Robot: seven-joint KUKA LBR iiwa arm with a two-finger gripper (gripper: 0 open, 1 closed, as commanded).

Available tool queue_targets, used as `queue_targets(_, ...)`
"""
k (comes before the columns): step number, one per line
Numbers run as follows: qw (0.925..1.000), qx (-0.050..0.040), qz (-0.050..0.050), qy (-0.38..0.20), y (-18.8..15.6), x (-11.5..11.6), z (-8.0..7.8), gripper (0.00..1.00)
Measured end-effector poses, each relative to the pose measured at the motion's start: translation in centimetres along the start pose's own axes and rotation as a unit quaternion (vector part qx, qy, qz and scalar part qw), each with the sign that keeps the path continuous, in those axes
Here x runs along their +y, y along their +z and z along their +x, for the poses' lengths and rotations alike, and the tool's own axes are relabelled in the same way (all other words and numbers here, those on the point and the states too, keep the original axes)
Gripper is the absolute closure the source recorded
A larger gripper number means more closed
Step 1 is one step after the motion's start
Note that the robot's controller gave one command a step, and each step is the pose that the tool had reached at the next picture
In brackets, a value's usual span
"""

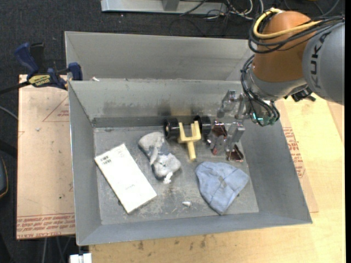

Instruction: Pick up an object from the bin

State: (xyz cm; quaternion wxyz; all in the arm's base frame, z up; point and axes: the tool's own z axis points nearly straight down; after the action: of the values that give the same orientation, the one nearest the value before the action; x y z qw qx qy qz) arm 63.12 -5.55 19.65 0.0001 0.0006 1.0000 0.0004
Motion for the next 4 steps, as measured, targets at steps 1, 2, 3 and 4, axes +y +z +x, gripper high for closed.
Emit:
queue_targets(1,1.0000,-0.0009,0.000,0.000,-0.1,0.0,0.0,0.00)
queue_targets(2,0.9986,-0.0044,0.001,-0.053,2.2,-0.3,1.4,0.00)
queue_targets(3,0.9894,0.0029,-0.001,-0.145,5.7,-3.2,8.5,0.00)
queue_targets(4,0.9656,-0.0013,0.000,-0.260,5.7,-2.8,7.5,0.00)
